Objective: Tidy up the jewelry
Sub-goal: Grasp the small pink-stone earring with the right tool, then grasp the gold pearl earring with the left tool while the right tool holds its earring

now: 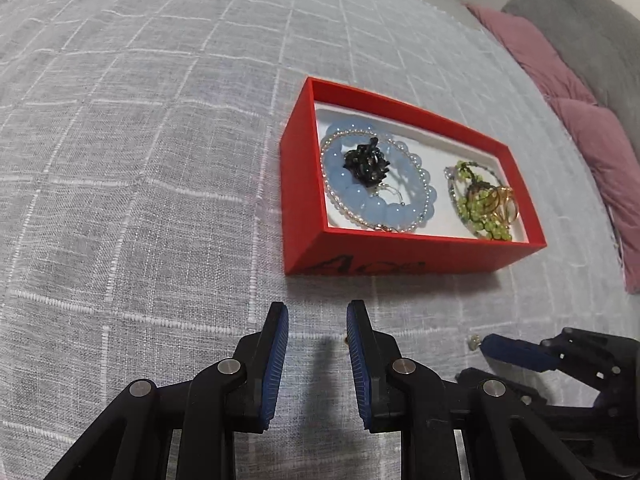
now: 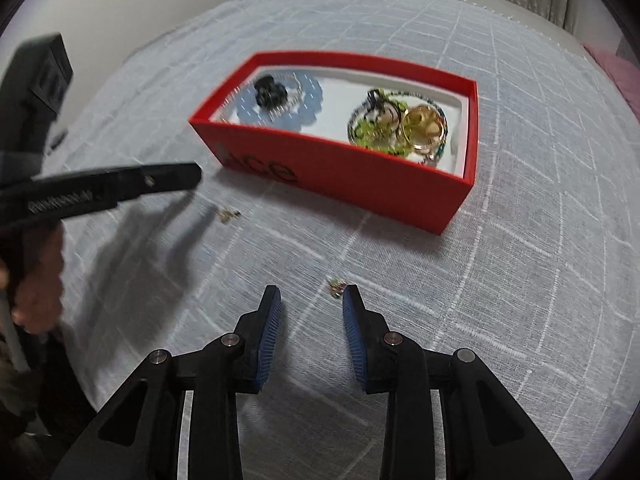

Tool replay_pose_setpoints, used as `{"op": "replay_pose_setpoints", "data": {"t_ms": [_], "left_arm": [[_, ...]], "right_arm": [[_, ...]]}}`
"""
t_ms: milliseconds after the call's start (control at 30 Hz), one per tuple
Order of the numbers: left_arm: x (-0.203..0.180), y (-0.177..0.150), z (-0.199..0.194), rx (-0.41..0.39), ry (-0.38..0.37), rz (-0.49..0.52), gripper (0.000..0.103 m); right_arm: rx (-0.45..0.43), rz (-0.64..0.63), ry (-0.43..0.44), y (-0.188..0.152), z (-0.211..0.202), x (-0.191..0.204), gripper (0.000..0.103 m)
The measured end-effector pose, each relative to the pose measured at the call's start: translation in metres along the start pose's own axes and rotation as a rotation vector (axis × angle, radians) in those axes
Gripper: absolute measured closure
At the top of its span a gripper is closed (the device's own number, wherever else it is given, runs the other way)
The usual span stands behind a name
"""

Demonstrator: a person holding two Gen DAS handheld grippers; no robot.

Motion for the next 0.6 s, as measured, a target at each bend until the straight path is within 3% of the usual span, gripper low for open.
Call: {"op": "replay_pose_setpoints", "data": {"t_ms": [267,600], "left_arm": [[-0.0028,-0.0010,0.0029,0.013,0.017,0.020,0.078],[-0.0042,0.0007,0.0044,0.009,0.025,0.020,0.078]], "right_arm": [[-0.022,-0.058,-0.081,0.0006,0.0063,0.0036,0.069],[-0.039,-0.080,-0.105,0.0030,0.0071,0.0071,0.083]]}}
Point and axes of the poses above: each gripper's, at about its wrist camera, not at the fingertips, and z roughly the way its jaws point, x to its left, y to its top, the point moved 9 cm from there along z, roughly the way its jaws point, and after that the axes turned 14 degrees about x, right-handed, at the moved point
